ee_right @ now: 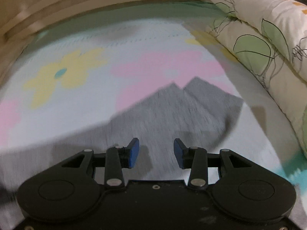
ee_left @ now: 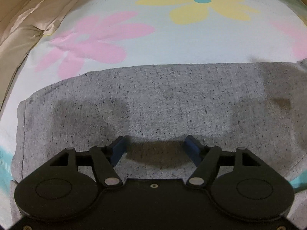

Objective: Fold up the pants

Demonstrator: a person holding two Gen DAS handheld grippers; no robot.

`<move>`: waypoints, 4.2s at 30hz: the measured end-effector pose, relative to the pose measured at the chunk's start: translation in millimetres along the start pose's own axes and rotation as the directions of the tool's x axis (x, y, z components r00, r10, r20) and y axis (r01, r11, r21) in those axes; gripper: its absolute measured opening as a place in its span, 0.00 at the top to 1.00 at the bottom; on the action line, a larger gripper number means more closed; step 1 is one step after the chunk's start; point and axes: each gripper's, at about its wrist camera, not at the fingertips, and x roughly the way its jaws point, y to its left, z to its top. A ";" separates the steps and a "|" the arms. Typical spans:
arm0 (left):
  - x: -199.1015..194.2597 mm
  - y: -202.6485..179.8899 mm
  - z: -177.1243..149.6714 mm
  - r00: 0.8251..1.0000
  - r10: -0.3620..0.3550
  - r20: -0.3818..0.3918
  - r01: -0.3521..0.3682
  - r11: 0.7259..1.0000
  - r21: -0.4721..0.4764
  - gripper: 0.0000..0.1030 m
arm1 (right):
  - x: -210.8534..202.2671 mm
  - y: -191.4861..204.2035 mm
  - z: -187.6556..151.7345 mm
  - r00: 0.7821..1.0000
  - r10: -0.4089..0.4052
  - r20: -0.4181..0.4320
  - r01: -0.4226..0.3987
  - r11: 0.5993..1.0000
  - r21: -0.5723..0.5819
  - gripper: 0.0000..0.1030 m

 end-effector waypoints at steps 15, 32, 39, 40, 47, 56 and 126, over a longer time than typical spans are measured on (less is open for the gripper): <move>-0.4 -7.2 5.5 1.000 -0.002 0.013 0.002 1.000 0.007 0.28 | 94.1 1.4 59.5 0.988 -0.157 -0.012 0.156 0.964 0.215 0.59; -20.2 2.9 29.1 0.993 -0.085 0.076 0.083 0.996 0.024 0.36 | 39.3 -70.3 0.3 0.990 -0.032 -0.134 0.054 0.985 0.162 0.99; -45.5 8.4 49.4 0.975 -0.132 0.176 0.139 0.990 -0.030 0.36 | 12.0 -83.5 -40.3 0.989 0.006 -0.145 0.017 0.987 0.161 0.99; -45.0 9.2 51.9 0.975 -0.145 0.171 0.154 0.987 -0.043 0.36 | 11.4 -85.3 -46.9 0.989 0.009 -0.150 0.016 0.986 0.164 0.99; -13.7 10.6 50.9 0.981 -0.183 0.057 0.188 0.976 -0.108 0.36 | 18.4 -95.3 -71.3 0.980 0.024 -0.196 0.016 0.979 0.201 0.99; 16.5 14.2 57.9 0.986 -0.166 0.021 0.167 0.966 -0.198 0.36 | 23.3 -105.7 -71.4 0.983 0.006 -0.186 0.030 0.981 0.190 0.99; -186.0 19.6 -119.5 0.906 -0.252 0.340 0.275 0.961 -0.020 0.92 | -137.4 -218.7 -114.5 0.988 -0.142 0.062 0.127 0.971 0.204 0.98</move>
